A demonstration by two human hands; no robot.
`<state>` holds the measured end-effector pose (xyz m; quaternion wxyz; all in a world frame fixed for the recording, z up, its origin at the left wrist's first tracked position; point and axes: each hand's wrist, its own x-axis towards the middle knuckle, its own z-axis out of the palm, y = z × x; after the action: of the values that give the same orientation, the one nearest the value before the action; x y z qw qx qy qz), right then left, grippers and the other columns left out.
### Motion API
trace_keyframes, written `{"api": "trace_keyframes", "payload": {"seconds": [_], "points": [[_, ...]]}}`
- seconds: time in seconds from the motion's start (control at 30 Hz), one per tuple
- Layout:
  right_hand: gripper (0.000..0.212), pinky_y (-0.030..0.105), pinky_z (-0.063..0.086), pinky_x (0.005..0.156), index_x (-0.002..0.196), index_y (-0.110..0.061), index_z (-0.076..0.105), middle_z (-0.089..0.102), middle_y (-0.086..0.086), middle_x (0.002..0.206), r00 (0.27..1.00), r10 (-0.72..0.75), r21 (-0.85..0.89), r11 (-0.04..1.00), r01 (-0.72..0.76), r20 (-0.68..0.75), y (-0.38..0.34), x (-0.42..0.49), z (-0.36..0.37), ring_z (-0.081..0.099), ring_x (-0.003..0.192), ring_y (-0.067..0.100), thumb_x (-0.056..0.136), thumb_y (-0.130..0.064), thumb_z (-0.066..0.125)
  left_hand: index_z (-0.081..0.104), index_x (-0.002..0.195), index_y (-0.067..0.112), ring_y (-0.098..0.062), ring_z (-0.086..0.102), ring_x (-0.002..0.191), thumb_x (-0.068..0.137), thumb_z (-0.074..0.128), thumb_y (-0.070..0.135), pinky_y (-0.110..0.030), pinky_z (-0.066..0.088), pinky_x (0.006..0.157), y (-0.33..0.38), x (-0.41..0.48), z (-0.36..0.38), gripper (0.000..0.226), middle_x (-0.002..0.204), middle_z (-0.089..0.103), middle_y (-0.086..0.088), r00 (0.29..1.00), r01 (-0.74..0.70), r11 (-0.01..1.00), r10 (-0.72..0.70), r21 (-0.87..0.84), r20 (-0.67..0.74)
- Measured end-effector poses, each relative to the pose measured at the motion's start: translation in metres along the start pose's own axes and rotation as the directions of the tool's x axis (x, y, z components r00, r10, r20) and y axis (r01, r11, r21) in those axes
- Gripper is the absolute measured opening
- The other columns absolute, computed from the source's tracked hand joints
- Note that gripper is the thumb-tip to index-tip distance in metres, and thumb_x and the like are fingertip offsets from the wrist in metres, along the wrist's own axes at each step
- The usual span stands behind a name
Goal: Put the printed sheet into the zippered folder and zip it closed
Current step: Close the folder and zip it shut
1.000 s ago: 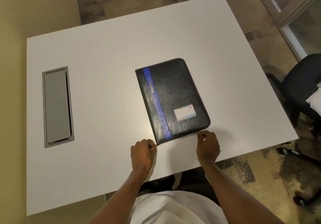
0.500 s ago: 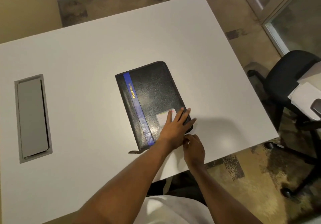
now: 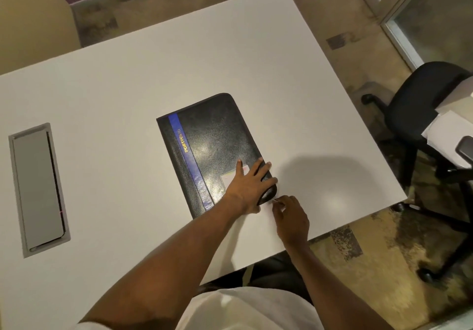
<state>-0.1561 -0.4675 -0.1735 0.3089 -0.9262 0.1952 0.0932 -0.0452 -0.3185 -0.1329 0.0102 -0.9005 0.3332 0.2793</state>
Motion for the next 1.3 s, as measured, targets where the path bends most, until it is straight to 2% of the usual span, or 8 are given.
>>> {"api": "trace_keyframes", "payload": {"seconds": [0.3, 0.47, 0.6, 0.7, 0.8, 0.93, 1.1, 1.3], "points": [[0.017, 0.024, 0.049, 0.070, 0.104, -0.025, 0.071, 0.065, -0.009, 0.102, 0.994, -0.100, 0.013, 0.995, 0.100, 0.033, -0.002, 0.060, -0.025, 0.065, 0.083, 0.009, 0.101, -0.035, 0.058, 0.027, 0.158, 0.025, -0.038, 0.009, 0.158, 0.075, 0.080, 0.045, -0.064, 0.026, 0.120, 0.002, -0.004, -0.005, 0.101, 0.164, 0.023, -0.009, 0.999, -0.045, 0.997, 0.047, 0.063, -0.022], [0.007, 0.037, 0.055, 0.069, 0.099, -0.021, 0.073, 0.065, -0.005, 0.098, 0.964, -0.248, 0.012, 0.969, 0.248, 0.092, -0.011, 0.094, -0.036, 0.064, 0.079, 0.014, 0.097, -0.023, 0.067, 0.021, 0.161, 0.018, -0.039, 0.013, 0.156, 0.075, 0.079, 0.043, -0.065, 0.029, 0.118, 0.006, -0.002, -0.007, 0.106, 0.160, 0.027, -0.010, 0.999, -0.029, 0.996, 0.030, 0.086, -0.016], [0.007, 0.037, 0.053, 0.071, 0.096, -0.023, 0.076, 0.065, -0.005, 0.094, 0.929, -0.343, -0.014, 0.937, 0.349, 0.138, -0.027, 0.125, -0.041, 0.064, 0.080, 0.015, 0.095, -0.021, 0.070, 0.023, 0.158, 0.016, -0.040, 0.019, 0.154, 0.074, 0.080, 0.040, -0.066, 0.033, 0.115, 0.008, -0.003, -0.010, 0.104, 0.158, 0.029, -0.012, 0.999, -0.035, 0.996, 0.038, 0.085, -0.036], [0.010, 0.042, 0.054, 0.078, 0.099, -0.020, 0.078, 0.068, 0.001, 0.097, 0.890, -0.421, -0.036, 0.901, 0.433, 0.177, -0.045, 0.151, -0.041, 0.067, 0.087, 0.021, 0.096, -0.023, 0.069, 0.028, 0.156, 0.017, -0.041, 0.020, 0.153, 0.083, 0.073, 0.035, -0.064, 0.032, 0.115, 0.009, -0.005, -0.013, 0.087, 0.156, 0.033, -0.013, 0.997, -0.049, 0.994, 0.054, 0.097, -0.046], [0.011, 0.043, 0.052, 0.084, 0.098, -0.020, 0.078, 0.068, 0.001, 0.098, 0.874, -0.440, -0.053, 0.887, 0.458, 0.206, -0.067, 0.174, -0.039, 0.066, 0.092, 0.023, 0.097, -0.027, 0.069, 0.036, 0.151, 0.017, -0.041, 0.021, 0.153, 0.092, 0.064, 0.027, -0.063, 0.031, 0.116, 0.010, -0.005, -0.014, 0.066, 0.156, 0.033, -0.014, 0.997, -0.041, 0.994, 0.047, 0.097, -0.058], [0.010, 0.043, 0.051, 0.084, 0.094, -0.021, 0.079, 0.069, 0.000, 0.096, 0.855, -0.470, -0.046, 0.870, 0.490, 0.217, -0.097, 0.203, -0.038, 0.066, 0.093, 0.023, 0.095, -0.026, 0.071, 0.037, 0.148, 0.016, -0.044, 0.021, 0.152, 0.092, 0.066, 0.024, -0.063, 0.027, 0.120, 0.013, -0.003, -0.012, 0.064, 0.157, 0.032, -0.017, 0.998, -0.019, 0.996, 0.024, 0.088, -0.063], [0.009, 0.040, 0.051, 0.084, 0.095, -0.022, 0.081, 0.070, 0.001, 0.097, 0.843, -0.477, -0.078, 0.858, 0.508, 0.248, -0.131, 0.239, -0.036, 0.067, 0.093, 0.024, 0.093, -0.026, 0.073, 0.050, 0.135, 0.013, -0.043, 0.032, 0.149, 0.083, 0.073, 0.025, -0.060, 0.019, 0.125, 0.012, -0.001, -0.001, 0.058, 0.145, 0.046, -0.021, 0.992, -0.083, 0.987, 0.094, 0.134, -0.083], [0.013, 0.040, 0.049, 0.088, 0.097, -0.023, 0.081, 0.067, 0.002, 0.099, 0.814, -0.501, -0.127, 0.824, 0.553, 0.294, -0.172, 0.287, -0.030, 0.066, 0.094, 0.024, 0.094, -0.030, 0.070, 0.053, 0.126, 0.017, -0.037, 0.041, 0.142, 0.086, 0.067, 0.025, -0.064, 0.017, 0.126, 0.003, 0.003, 0.009, 0.043, 0.133, 0.053, -0.013, 0.978, -0.133, 0.979, 0.155, 0.154, -0.141]]}}
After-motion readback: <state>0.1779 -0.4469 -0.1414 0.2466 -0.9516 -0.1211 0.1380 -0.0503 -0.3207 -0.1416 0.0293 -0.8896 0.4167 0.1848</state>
